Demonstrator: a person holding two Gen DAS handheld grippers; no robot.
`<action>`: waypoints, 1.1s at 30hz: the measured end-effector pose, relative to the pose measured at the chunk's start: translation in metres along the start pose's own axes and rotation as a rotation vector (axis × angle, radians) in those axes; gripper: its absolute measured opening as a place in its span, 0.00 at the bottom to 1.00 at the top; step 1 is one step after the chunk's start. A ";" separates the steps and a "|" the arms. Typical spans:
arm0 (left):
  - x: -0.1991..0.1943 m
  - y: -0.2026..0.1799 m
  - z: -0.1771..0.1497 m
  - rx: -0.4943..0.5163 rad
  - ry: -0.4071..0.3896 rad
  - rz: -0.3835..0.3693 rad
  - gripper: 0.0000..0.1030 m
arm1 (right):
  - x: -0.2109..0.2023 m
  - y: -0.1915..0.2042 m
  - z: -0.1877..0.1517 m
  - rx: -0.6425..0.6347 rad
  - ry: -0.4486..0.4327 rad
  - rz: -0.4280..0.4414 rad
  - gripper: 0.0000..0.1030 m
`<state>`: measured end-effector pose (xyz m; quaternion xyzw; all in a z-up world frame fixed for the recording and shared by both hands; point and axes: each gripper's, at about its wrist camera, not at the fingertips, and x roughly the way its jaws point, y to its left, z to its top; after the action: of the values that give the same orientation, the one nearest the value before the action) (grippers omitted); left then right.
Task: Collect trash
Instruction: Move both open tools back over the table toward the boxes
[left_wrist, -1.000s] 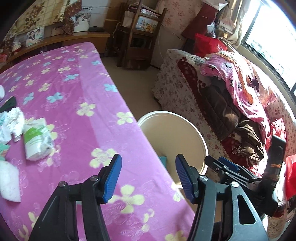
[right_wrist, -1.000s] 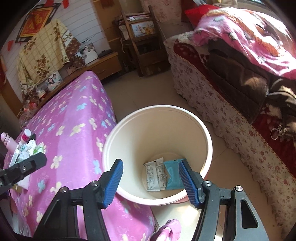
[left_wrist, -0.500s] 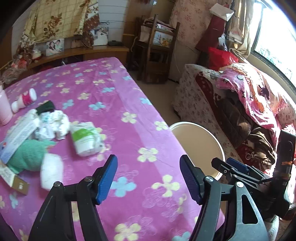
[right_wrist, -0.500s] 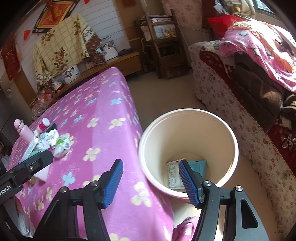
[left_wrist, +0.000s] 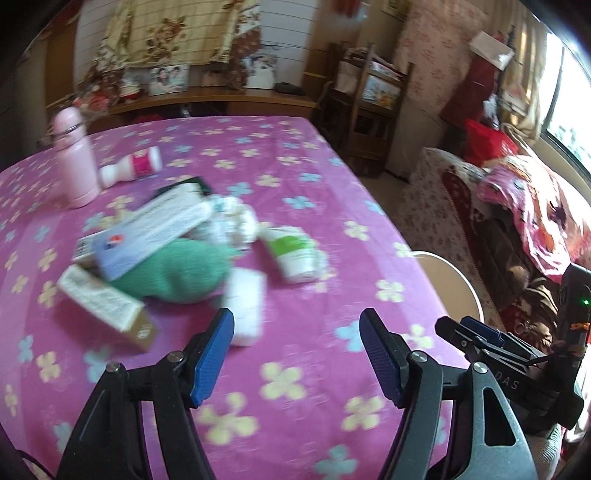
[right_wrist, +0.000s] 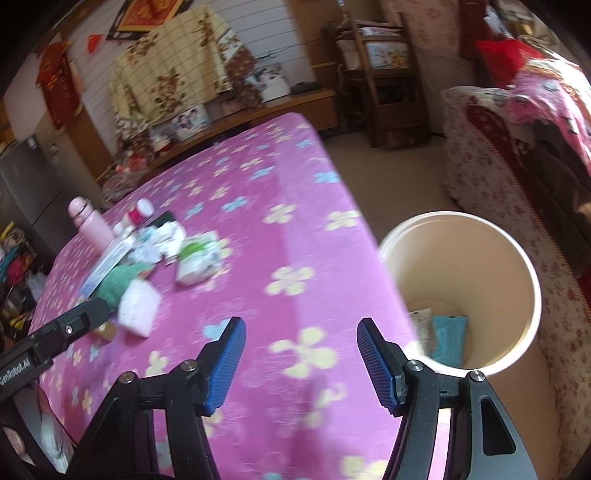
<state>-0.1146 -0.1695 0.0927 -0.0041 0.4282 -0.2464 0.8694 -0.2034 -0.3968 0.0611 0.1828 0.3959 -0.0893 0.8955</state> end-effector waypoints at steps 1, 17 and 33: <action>-0.003 0.009 -0.001 -0.009 -0.001 0.012 0.69 | 0.002 0.007 -0.001 -0.010 0.007 0.013 0.64; 0.017 0.097 0.000 -0.184 0.004 0.136 0.69 | 0.029 0.082 -0.016 -0.149 0.093 0.099 0.64; -0.005 0.185 -0.018 -0.221 0.108 0.358 0.69 | 0.046 0.104 -0.020 -0.185 0.136 0.144 0.64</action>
<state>-0.0523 -0.0008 0.0445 -0.0103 0.4924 -0.0393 0.8694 -0.1545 -0.2945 0.0406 0.1332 0.4481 0.0247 0.8837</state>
